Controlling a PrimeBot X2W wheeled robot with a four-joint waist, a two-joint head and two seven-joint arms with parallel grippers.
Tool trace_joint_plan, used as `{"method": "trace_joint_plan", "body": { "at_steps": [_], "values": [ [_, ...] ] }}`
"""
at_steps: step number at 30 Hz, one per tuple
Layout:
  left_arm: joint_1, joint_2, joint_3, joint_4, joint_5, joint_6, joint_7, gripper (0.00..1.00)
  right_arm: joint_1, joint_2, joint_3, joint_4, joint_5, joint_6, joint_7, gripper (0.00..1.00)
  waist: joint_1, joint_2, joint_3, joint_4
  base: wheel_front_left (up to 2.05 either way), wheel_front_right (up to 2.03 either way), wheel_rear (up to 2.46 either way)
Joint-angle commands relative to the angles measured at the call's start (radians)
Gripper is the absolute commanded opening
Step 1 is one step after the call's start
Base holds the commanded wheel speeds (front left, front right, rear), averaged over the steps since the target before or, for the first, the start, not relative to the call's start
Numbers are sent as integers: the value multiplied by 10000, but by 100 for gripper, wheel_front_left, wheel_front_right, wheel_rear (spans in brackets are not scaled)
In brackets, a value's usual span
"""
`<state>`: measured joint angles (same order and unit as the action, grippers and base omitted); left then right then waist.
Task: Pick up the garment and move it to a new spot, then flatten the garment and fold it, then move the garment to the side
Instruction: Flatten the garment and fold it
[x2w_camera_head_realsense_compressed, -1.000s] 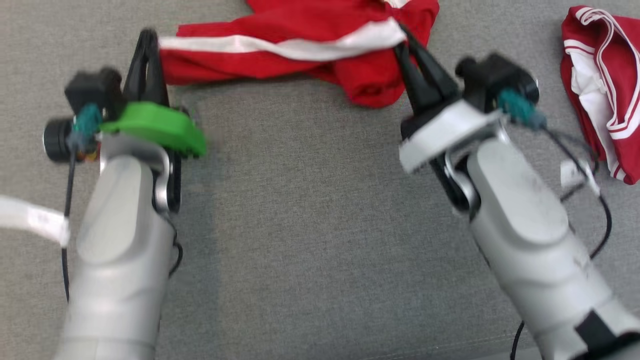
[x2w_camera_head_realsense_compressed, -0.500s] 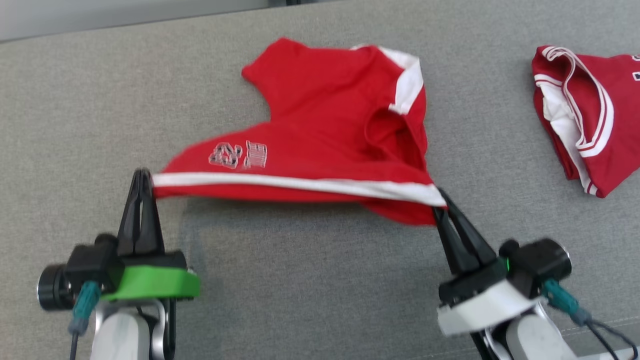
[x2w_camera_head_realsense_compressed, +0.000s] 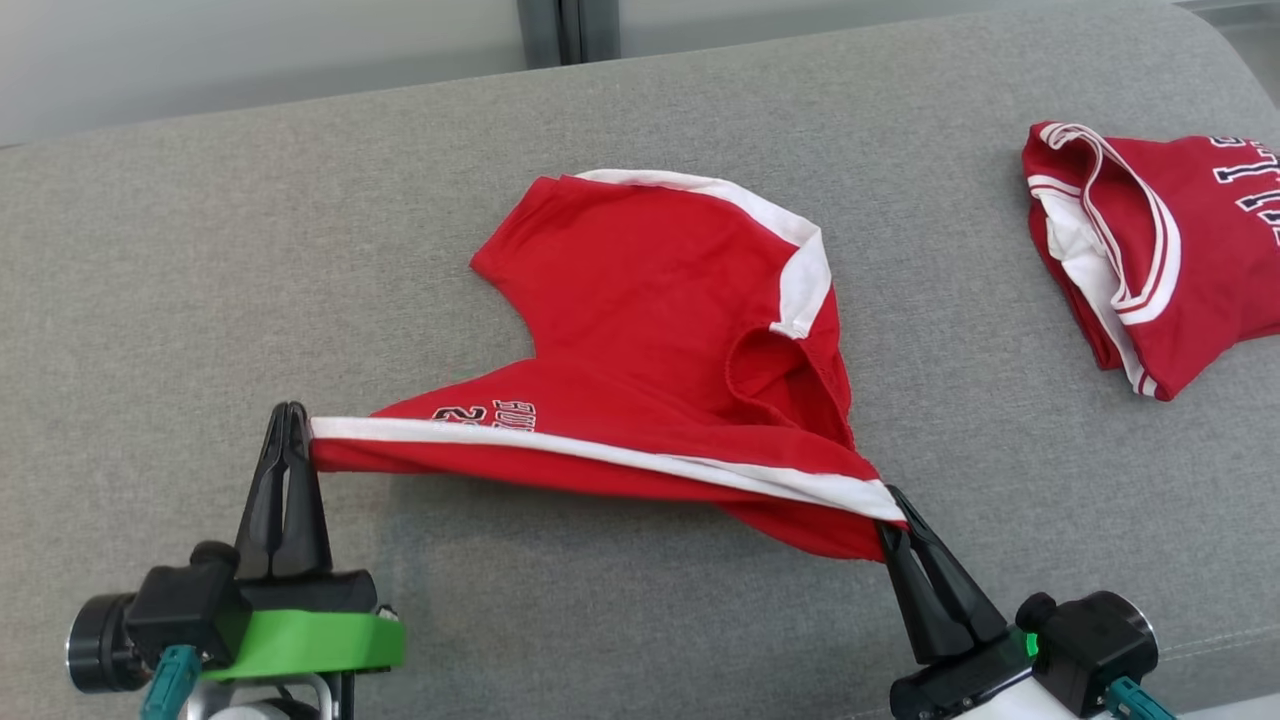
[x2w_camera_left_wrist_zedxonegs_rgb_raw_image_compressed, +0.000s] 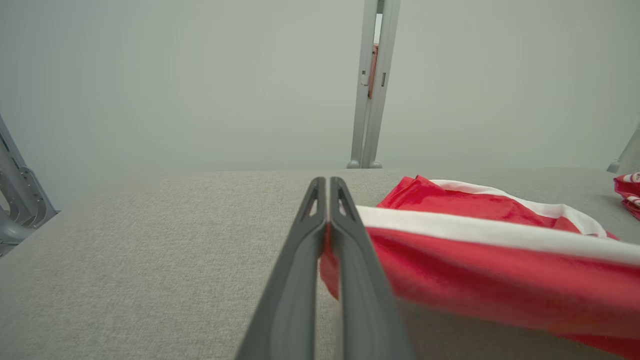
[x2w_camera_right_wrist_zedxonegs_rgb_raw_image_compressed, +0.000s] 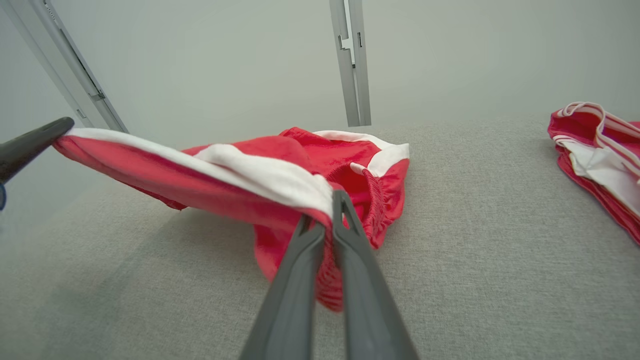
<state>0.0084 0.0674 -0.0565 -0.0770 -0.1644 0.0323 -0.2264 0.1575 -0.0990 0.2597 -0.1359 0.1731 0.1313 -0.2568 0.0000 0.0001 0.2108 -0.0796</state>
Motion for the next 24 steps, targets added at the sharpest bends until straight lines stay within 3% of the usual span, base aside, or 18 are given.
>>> {"method": "trace_joint_plan", "body": {
  "at_steps": [1, 7, 11, 17, 24],
  "values": [
    [-329, 146, -7, -55, 92, -90, 44, 0, -150, 46, -23, -6, 67, -11, 1, 0, 0, -1, 92, -81, 0, 0, 0],
    [-1894, 611, -324, 271, 179, -680, 369, 0, -783, 158, -240, 34, 349, -11, 169, 0, 0, -1, 900, -372, 0, 0, 0],
    [-3721, 932, -695, 1207, 252, -1143, 689, 0, -1810, 257, -355, 300, 559, -10, 427, 0, 0, -1, 1774, -589, 0, 0, 0],
    [-6707, 1157, -1561, 3498, 305, -1520, 993, 0, -3424, 408, -917, 1196, 1085, -10, 562, 0, 0, -1, 2813, -950, 0, 0, 0],
    [-9333, 1106, -2350, 6658, 227, -1611, 566, 0, -4917, 456, -1235, 2518, 1595, -11, 409, 0, 0, -1, 3417, -1501, 0, 0, 0]
  ]
}}
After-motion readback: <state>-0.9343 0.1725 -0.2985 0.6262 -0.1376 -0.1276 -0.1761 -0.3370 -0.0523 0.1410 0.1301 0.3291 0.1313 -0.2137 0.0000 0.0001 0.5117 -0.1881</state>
